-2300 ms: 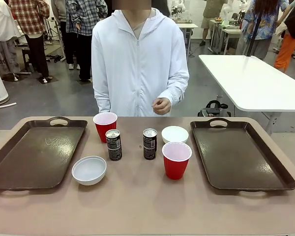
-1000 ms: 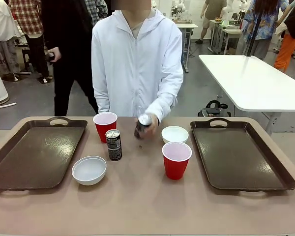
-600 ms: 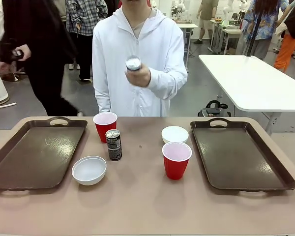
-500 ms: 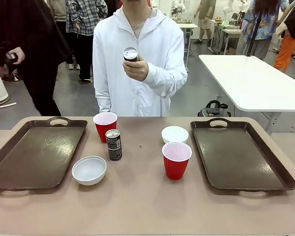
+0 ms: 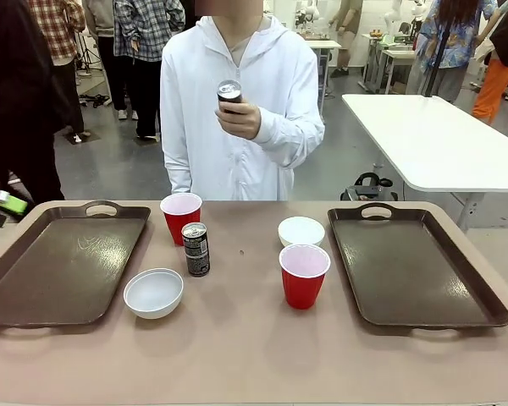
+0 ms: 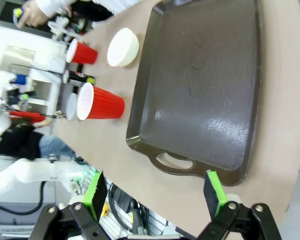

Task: Prepare tableware on both trays.
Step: Pick up a Picnic Bowl from the table and place it on a Handle tray.

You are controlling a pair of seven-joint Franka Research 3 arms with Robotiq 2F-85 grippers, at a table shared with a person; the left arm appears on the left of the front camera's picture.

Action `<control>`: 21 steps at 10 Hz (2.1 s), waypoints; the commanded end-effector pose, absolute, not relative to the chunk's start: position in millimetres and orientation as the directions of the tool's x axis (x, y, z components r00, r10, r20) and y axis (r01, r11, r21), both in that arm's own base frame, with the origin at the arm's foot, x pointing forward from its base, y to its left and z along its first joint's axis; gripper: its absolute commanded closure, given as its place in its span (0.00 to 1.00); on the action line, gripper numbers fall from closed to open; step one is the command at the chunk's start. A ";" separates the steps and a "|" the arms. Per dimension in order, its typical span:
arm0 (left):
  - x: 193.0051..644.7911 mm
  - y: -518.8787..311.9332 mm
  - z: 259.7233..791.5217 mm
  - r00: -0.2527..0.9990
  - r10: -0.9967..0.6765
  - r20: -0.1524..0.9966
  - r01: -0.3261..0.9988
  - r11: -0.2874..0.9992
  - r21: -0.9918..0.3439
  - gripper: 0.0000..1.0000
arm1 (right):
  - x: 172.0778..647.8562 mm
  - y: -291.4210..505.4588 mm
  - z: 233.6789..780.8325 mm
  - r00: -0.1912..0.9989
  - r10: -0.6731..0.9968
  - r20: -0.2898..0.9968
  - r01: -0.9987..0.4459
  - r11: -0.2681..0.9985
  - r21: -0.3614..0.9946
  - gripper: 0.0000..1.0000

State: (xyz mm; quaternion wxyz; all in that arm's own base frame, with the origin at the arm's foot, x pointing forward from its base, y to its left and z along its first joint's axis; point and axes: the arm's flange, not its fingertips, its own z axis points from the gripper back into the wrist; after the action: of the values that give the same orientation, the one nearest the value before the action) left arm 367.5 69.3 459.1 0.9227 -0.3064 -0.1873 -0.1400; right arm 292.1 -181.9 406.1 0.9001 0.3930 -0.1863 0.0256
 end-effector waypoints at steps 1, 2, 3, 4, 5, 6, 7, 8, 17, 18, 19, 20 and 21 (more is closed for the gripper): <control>376.1 -5.9 452.6 0.891 -0.232 0.389 0.363 0.880 -0.307 0.00 | 293.2 -183.5 404.0 0.922 -0.107 0.372 -0.207 0.675 0.708 0.00; 383.9 -37.3 450.5 0.888 -0.268 0.373 0.373 0.896 -0.243 0.00 | 293.2 -183.5 404.0 0.922 -0.107 0.372 -0.207 0.675 0.708 0.00; 389.9 -71.9 444.3 0.887 -0.308 0.344 0.386 0.903 -0.187 0.00 | 293.2 -183.5 404.0 0.922 -0.107 0.372 -0.207 0.675 0.708 0.00; 390.9 -100.4 438.4 0.884 -0.345 0.316 0.403 0.904 -0.142 0.00 | 293.2 -183.5 404.0 0.922 -0.107 0.372 -0.207 0.675 0.708 0.00; 387.6 -126.1 430.7 0.878 -0.378 0.295 0.421 0.902 -0.098 0.00 | 293.2 -183.5 404.0 0.922 -0.107 0.372 -0.207 0.675 0.708 0.00; 379.1 -146.0 421.3 0.866 -0.422 0.267 0.452 0.890 -0.057 0.00 | 293.2 -183.5 404.0 0.922 -0.107 0.372 -0.207 0.675 0.708 0.00; 370.9 -163.4 409.9 0.856 -0.466 0.225 0.484 0.874 -0.031 0.00 | 293.2 -183.5 404.0 0.922 -0.107 0.372 -0.207 0.675 0.708 0.00; 362.7 -173.9 401.6 0.848 -0.487 0.211 0.501 0.865 -0.017 0.00 | 293.2 -183.5 404.0 0.922 -0.107 0.372 -0.207 0.675 0.708 0.00; 365.5 -192.9 346.5 0.832 -0.539 0.129 0.545 0.838 -0.013 0.00 | 293.2 -183.5 404.0 0.922 -0.107 0.372 -0.207 0.675 0.708 0.00; 367.7 -192.4 342.6 0.831 -0.542 0.123 0.550 0.834 -0.041 0.00 | 293.2 -183.5 404.0 0.922 -0.107 0.372 -0.207 0.675 0.708 0.00; 370.6 -191.2 339.1 0.832 -0.543 0.116 0.551 0.832 -0.058 0.00 | 293.2 -183.5 404.0 0.922 -0.107 0.372 -0.207 0.675 0.708 0.00; 372.6 -190.6 337.2 0.826 -0.552 0.118 0.562 0.824 -0.079 0.11 | 293.2 -183.5 404.0 0.922 -0.107 0.372 -0.207 0.675 0.708 0.00; 373.2 -191.5 337.4 0.829 -0.547 0.113 0.556 0.828 -0.074 0.55 | 293.2 -183.5 404.0 0.922 -0.107 0.372 -0.207 0.675 0.708 0.00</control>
State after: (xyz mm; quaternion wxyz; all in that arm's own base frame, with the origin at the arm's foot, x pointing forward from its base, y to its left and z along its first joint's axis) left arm 370.4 -189.4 338.1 0.9581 -0.0353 -0.0391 -0.2815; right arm 291.3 -182.6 405.9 0.9003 0.3929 -0.1859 0.0241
